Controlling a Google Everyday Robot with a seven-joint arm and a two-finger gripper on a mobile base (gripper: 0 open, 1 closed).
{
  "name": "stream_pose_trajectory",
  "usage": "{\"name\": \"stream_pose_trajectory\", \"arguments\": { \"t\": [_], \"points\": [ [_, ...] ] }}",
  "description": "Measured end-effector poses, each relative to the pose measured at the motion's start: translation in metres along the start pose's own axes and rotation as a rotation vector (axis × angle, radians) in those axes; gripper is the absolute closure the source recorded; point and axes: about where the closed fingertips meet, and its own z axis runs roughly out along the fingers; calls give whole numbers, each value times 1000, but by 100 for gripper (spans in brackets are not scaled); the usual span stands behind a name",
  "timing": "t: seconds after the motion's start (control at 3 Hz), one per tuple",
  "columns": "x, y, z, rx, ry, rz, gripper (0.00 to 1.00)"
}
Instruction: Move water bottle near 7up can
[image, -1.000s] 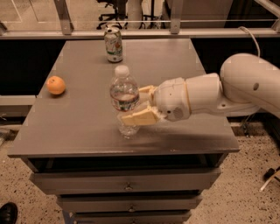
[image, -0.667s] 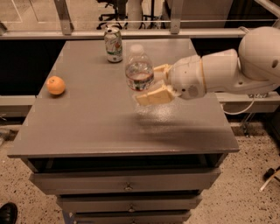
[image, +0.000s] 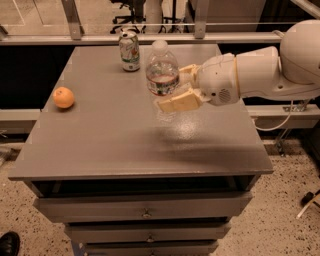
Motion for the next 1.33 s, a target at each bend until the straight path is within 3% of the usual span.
{"name": "stream_pose_trajectory", "arguments": {
  "t": [0.33,0.67,1.0,1.33],
  "points": [
    [-12,-24,2,74,-73,-42,100],
    [-34,-73,3,156,-177,-83,100],
    [-48,-120,6,208,-239,-98,100],
    [-62,-170,16,243,-255,-108,100]
  ]
}}
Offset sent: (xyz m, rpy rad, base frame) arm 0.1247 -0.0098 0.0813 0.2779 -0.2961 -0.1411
